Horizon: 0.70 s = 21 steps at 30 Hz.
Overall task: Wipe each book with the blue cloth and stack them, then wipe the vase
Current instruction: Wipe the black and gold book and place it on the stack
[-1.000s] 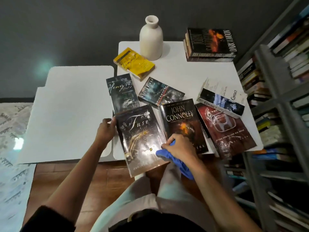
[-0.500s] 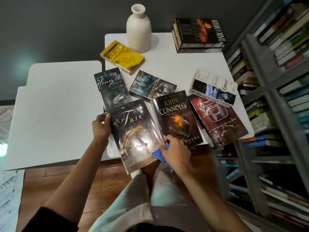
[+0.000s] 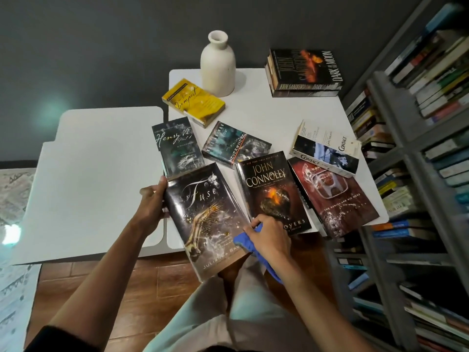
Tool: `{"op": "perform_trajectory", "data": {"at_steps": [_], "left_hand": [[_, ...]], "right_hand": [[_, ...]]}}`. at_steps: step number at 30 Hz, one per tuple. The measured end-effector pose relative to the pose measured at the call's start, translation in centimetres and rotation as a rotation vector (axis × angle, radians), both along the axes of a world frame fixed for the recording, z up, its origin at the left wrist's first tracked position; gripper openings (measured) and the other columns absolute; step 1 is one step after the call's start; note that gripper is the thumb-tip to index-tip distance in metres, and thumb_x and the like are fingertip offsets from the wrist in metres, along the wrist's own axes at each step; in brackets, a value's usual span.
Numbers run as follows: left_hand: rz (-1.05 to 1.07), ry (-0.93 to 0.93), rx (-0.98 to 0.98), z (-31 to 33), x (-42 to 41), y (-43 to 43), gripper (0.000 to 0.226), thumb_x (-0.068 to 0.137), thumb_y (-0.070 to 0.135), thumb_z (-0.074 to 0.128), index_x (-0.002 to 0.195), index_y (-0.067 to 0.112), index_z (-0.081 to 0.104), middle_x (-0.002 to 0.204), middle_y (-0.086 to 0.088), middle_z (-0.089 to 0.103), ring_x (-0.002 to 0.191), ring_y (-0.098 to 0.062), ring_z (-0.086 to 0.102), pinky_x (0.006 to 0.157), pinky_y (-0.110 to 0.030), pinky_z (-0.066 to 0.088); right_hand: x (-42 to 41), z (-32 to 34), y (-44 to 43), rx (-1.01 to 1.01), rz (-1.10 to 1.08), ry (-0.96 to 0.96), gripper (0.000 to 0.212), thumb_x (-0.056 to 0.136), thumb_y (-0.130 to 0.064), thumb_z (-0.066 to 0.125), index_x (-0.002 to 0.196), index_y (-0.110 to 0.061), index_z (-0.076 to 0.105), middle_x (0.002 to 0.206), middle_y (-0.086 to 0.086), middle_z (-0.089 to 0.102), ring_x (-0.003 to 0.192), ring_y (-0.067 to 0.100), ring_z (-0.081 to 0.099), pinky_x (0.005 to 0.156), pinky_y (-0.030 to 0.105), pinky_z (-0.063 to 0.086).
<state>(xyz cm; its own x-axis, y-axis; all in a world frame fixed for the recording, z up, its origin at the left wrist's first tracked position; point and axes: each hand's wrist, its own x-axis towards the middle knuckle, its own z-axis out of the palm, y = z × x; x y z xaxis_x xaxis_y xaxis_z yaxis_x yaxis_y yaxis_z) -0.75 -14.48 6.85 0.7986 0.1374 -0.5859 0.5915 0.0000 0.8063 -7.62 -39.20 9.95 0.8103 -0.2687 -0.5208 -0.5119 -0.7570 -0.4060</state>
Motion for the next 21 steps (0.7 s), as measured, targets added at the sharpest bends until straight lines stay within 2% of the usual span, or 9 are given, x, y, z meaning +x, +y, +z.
{"op": "perform_trajectory", "data": {"at_steps": [4, 7, 9, 10, 12, 13, 15, 18, 21], "left_hand": [[0.155, -0.008, -0.072, 0.3, -0.1, 0.5, 0.050, 0.101, 0.049, 0.037, 0.091, 0.008, 0.064, 0.086, -0.012, 0.067, 0.076, -0.024, 0.064, 0.072, -0.036, 0.051], [0.213, -0.035, -0.120, 1.1, 0.7, 0.9, 0.047, 0.102, 0.045, 0.037, 0.086, 0.008, 0.061, 0.065, -0.003, 0.071, 0.057, -0.012, 0.067, 0.052, -0.027, 0.054], [0.248, -0.064, -0.149, 2.0, 1.2, 0.9, 0.046, 0.104, 0.041, 0.036, 0.081, 0.007, 0.057, 0.045, 0.004, 0.063, 0.037, -0.005, 0.058, 0.037, -0.016, 0.044], [0.264, -0.085, -0.162, 2.5, 1.5, 1.0, 0.046, 0.104, 0.041, 0.036, 0.080, 0.007, 0.056, 0.042, 0.004, 0.061, 0.034, -0.004, 0.055, 0.035, -0.014, 0.041], [0.279, -0.113, -0.208, 3.2, 2.3, 1.4, 0.046, 0.103, 0.044, 0.038, 0.082, 0.007, 0.058, 0.048, 0.004, 0.065, 0.040, -0.006, 0.060, 0.041, -0.017, 0.046], [0.278, -0.123, -0.219, 3.6, 2.7, 1.5, 0.046, 0.102, 0.045, 0.039, 0.084, 0.008, 0.059, 0.052, 0.003, 0.068, 0.044, -0.007, 0.063, 0.045, -0.019, 0.050], [0.254, -0.151, -0.239, 4.6, 3.4, 1.4, 0.045, 0.102, 0.044, 0.040, 0.086, 0.008, 0.061, 0.058, 0.002, 0.071, 0.051, -0.008, 0.067, 0.048, -0.020, 0.053], [0.230, -0.157, -0.258, 6.1, 4.2, 0.6, 0.046, 0.102, 0.044, 0.040, 0.094, 0.006, 0.065, 0.072, -0.003, 0.075, 0.062, -0.012, 0.071, 0.056, -0.026, 0.058], [0.234, -0.163, -0.298, 6.8, 4.8, -0.1, 0.049, 0.101, 0.048, 0.041, 0.098, 0.007, 0.068, 0.090, -0.010, 0.075, 0.075, -0.021, 0.073, 0.079, -0.040, 0.054]], "right_hand": [[0.6, 0.2, -0.4, 0.121, 0.024, 0.015, 0.013, 0.085, -0.042, 0.066, 0.092, -0.030, 0.068, 0.101, -0.008, 0.068, 0.091, 0.014, 0.061, 0.076, 0.027, 0.048], [1.5, 0.9, -1.4, 0.256, -0.039, -0.010, 0.033, 0.079, -0.047, 0.072, 0.100, -0.022, 0.066, 0.106, -0.004, 0.065, 0.099, 0.013, 0.060, 0.083, 0.025, 0.046], [1.9, 1.6, -1.8, 0.324, -0.105, 0.024, 0.047, 0.074, -0.055, 0.073, 0.100, -0.016, 0.065, 0.105, -0.001, 0.064, 0.098, 0.013, 0.059, 0.079, 0.024, 0.043], [2.0, 2.0, -2.0, 0.375, -0.147, 0.066, 0.054, 0.071, -0.059, 0.073, 0.098, -0.013, 0.065, 0.103, 0.001, 0.065, 0.095, 0.014, 0.060, 0.077, 0.024, 0.044], [2.0, 2.7, -2.2, 0.559, -0.227, 0.188, 0.065, 0.068, -0.063, 0.071, 0.096, -0.005, 0.067, 0.097, 0.007, 0.071, 0.089, 0.020, 0.067, 0.077, 0.026, 0.050], [2.2, 3.1, -2.4, 0.671, -0.255, 0.257, 0.068, 0.067, -0.063, 0.070, 0.100, -0.004, 0.070, 0.098, 0.010, 0.073, 0.091, 0.024, 0.069, 0.083, 0.028, 0.053], [2.6, 3.5, -3.0, 0.851, -0.319, 0.328, 0.060, 0.072, -0.062, 0.065, 0.100, -0.010, 0.074, 0.097, 0.011, 0.074, 0.090, 0.024, 0.070, 0.086, 0.031, 0.053], [2.7, 4.1, -3.8, 1.008, -0.442, 0.334, 0.044, 0.073, -0.053, 0.065, 0.088, -0.012, 0.071, 0.066, 0.009, 0.064, 0.051, 0.016, 0.060, 0.050, 0.021, 0.049], [2.8, 3.8, -4.7, 1.121, -0.439, 0.209, 0.064, 0.042, -0.056, 0.088, 0.082, -0.012, 0.066, 0.055, 0.009, 0.052, 0.039, 0.014, 0.049, 0.037, 0.020, 0.042]]}}
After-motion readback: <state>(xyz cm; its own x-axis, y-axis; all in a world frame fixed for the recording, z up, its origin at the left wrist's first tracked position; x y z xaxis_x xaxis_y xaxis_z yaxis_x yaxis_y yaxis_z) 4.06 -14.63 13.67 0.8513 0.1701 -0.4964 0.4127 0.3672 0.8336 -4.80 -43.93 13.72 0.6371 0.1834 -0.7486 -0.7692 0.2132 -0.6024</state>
